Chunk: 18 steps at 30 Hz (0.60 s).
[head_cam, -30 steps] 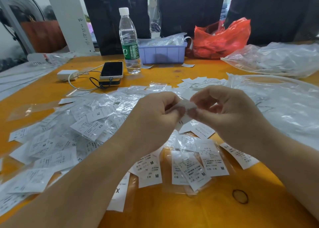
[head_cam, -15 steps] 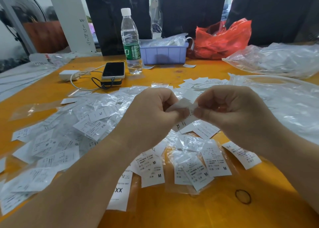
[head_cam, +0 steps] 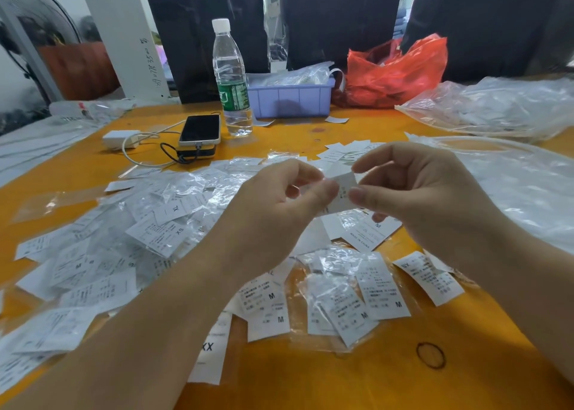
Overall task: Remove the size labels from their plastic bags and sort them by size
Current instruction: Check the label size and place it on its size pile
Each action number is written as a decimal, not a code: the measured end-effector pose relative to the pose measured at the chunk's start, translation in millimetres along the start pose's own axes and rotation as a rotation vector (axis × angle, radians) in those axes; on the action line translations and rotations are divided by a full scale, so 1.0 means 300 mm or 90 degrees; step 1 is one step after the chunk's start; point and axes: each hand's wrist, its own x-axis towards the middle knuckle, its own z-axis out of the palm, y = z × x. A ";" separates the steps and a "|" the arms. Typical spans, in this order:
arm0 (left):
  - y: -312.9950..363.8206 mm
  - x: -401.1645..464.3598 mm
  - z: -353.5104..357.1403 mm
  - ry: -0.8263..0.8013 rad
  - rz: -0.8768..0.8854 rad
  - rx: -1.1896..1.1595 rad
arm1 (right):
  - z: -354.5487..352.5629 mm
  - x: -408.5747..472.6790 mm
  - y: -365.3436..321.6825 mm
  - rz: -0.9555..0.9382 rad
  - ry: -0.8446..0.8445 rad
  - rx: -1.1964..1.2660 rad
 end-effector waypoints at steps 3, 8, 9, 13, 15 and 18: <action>0.008 -0.006 0.003 -0.005 0.018 -0.043 | -0.002 0.002 -0.002 0.014 -0.004 0.022; 0.015 -0.014 0.002 -0.017 0.059 -0.049 | 0.008 -0.010 -0.014 -0.052 -0.008 -0.118; 0.014 -0.014 0.002 -0.018 0.061 -0.054 | 0.008 -0.011 -0.014 -0.058 -0.009 -0.126; 0.003 -0.014 0.001 -0.068 0.060 -0.046 | 0.008 -0.013 -0.011 -0.069 0.000 -0.150; 0.005 -0.021 0.009 -0.113 0.075 0.016 | 0.011 -0.018 -0.014 -0.071 0.012 -0.154; 0.003 -0.025 0.022 -0.105 0.103 0.019 | 0.020 -0.022 -0.024 -0.088 0.011 -0.163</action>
